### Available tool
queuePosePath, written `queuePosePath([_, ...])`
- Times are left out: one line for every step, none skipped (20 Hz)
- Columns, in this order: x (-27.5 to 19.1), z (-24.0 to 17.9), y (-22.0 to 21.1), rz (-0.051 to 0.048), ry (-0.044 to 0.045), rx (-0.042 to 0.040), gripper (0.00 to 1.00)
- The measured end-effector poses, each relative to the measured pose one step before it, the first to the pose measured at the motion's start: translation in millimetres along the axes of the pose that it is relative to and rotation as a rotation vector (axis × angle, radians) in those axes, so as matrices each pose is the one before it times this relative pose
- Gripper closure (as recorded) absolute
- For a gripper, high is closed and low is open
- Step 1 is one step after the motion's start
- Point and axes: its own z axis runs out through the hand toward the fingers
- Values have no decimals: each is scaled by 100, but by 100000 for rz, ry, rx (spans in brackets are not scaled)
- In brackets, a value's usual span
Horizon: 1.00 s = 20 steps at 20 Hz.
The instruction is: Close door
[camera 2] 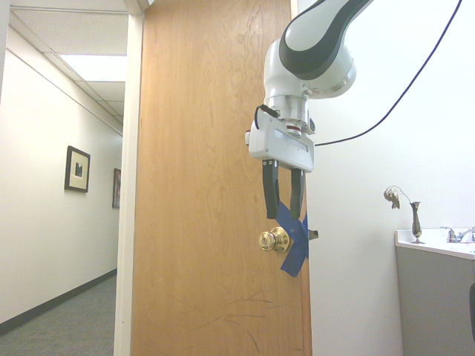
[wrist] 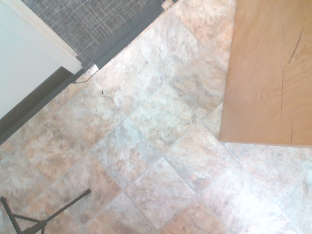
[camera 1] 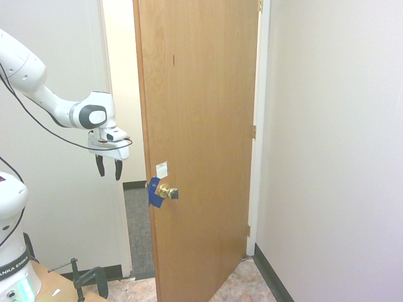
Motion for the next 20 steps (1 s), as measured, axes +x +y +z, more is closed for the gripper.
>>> queuePosePath([2,5,1,-58,44,-54,0])
queuePosePath([2,-15,4,-116,118,-67,0])
queuePosePath([-12,-65,14,-19,60,25,0])
queuePosePath([-15,-150,31,14,148,140,0])
queuePosePath([-9,-282,96,127,188,218,0])
queuePosePath([1,-527,253,394,276,338,0])
queuePosePath([-3,-733,471,565,198,282,0])
queuePosePath([-31,-845,641,413,136,337,0])
queuePosePath([-98,-872,834,467,264,612,0])
queuePosePath([-169,-803,961,531,-67,440,0])
queuePosePath([-167,-835,1070,620,-91,499,0])
queuePosePath([-140,-837,1057,970,161,535,0])
queuePosePath([75,-926,1077,1126,727,1038,0])
queuePosePath([381,-807,1074,1735,1039,1259,0])
queuePosePath([689,-592,1050,1950,1025,1140,0])
queuePosePath([918,-323,1061,2326,429,820,0])
queuePosePath([1067,-87,1077,2702,81,352,0])
queuePosePath([1071,77,1022,2489,-49,81,0])
queuePosePath([1028,126,950,2358,227,-136,0])
queuePosePath([1003,121,865,2243,463,73,0])
